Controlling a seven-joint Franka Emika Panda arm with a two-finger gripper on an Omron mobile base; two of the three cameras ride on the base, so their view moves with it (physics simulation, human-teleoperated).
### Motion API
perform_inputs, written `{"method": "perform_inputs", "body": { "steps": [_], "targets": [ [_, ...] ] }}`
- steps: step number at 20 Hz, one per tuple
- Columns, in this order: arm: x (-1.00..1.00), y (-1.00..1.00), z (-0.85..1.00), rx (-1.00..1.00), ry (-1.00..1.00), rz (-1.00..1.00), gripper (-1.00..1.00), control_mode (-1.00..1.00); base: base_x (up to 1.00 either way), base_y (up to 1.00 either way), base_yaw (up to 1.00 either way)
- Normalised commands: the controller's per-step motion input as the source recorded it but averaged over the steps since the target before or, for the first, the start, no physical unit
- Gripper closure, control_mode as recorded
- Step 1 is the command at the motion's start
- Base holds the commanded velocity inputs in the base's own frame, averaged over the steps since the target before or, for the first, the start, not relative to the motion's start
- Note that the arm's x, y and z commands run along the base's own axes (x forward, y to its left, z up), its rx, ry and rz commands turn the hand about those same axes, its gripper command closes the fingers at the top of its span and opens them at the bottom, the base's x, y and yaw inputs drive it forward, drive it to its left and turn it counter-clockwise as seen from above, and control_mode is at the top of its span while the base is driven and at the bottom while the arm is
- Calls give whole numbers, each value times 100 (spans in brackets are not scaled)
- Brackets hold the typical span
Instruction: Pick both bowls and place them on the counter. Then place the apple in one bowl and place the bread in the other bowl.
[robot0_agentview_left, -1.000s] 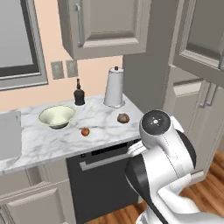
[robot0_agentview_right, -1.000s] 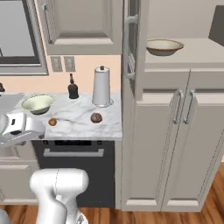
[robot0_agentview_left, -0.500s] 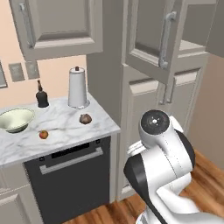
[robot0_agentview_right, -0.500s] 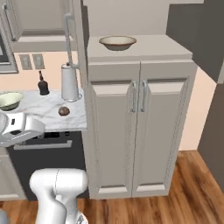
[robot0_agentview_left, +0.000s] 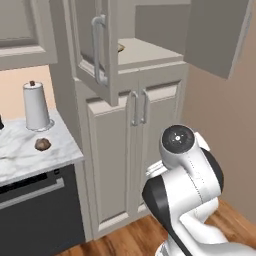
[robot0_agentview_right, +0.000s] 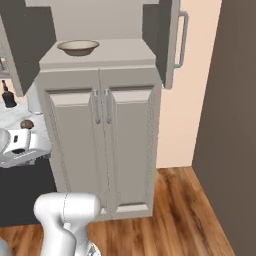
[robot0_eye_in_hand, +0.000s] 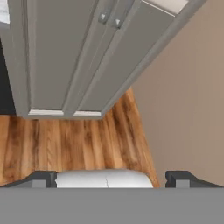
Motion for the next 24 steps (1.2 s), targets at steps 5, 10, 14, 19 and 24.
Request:
{"method": "perform_inputs", "body": {
  "steps": [5,10,14,19,24],
  "targets": [
    [0,0,0,0,0,0,-100,100,11,-69,-6],
    [0,0,0,0,0,0,-100,100,46,-38,-1],
    [0,0,0,0,0,0,-100,100,42,-32,0],
    [0,0,0,0,0,0,-100,100,64,-4,0],
    [0,0,0,0,0,0,-100,100,73,11,0]
  ]
}}
